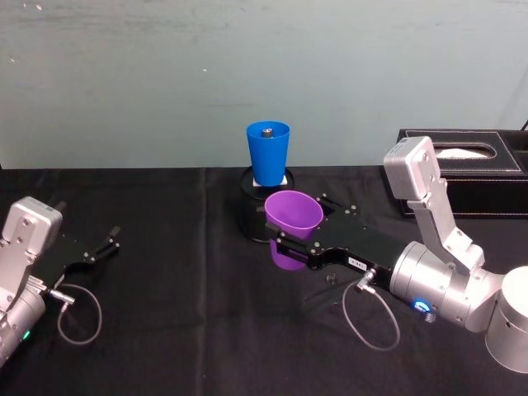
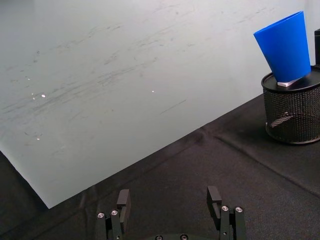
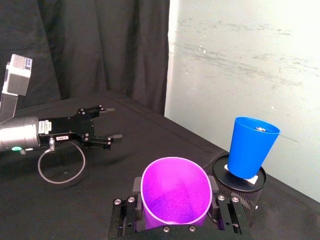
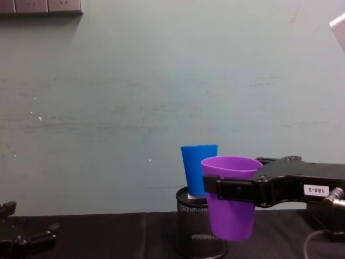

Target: Pick up one cup with a gripper and tap it against the other cup.

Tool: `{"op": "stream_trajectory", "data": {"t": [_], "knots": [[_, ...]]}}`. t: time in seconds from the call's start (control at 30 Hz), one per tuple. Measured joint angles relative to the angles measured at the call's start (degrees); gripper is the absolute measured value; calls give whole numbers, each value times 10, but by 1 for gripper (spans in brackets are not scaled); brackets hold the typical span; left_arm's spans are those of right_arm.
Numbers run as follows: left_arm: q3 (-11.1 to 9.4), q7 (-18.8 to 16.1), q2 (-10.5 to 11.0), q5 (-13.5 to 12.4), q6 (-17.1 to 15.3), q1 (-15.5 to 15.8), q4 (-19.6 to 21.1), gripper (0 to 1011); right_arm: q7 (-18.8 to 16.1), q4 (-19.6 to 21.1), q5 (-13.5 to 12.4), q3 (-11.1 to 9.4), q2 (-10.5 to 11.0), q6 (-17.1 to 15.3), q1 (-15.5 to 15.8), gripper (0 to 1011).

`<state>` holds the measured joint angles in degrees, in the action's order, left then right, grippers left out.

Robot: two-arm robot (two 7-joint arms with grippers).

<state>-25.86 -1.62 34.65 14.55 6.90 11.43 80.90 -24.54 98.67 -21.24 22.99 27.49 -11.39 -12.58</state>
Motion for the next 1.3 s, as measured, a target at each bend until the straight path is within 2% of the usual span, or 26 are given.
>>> {"op": "stream_trajectory", "data": {"t": [1.3], "knots": [[0,0,0,0,0,0,0,1000,0,0,0,0,0,0,0,731]]}}
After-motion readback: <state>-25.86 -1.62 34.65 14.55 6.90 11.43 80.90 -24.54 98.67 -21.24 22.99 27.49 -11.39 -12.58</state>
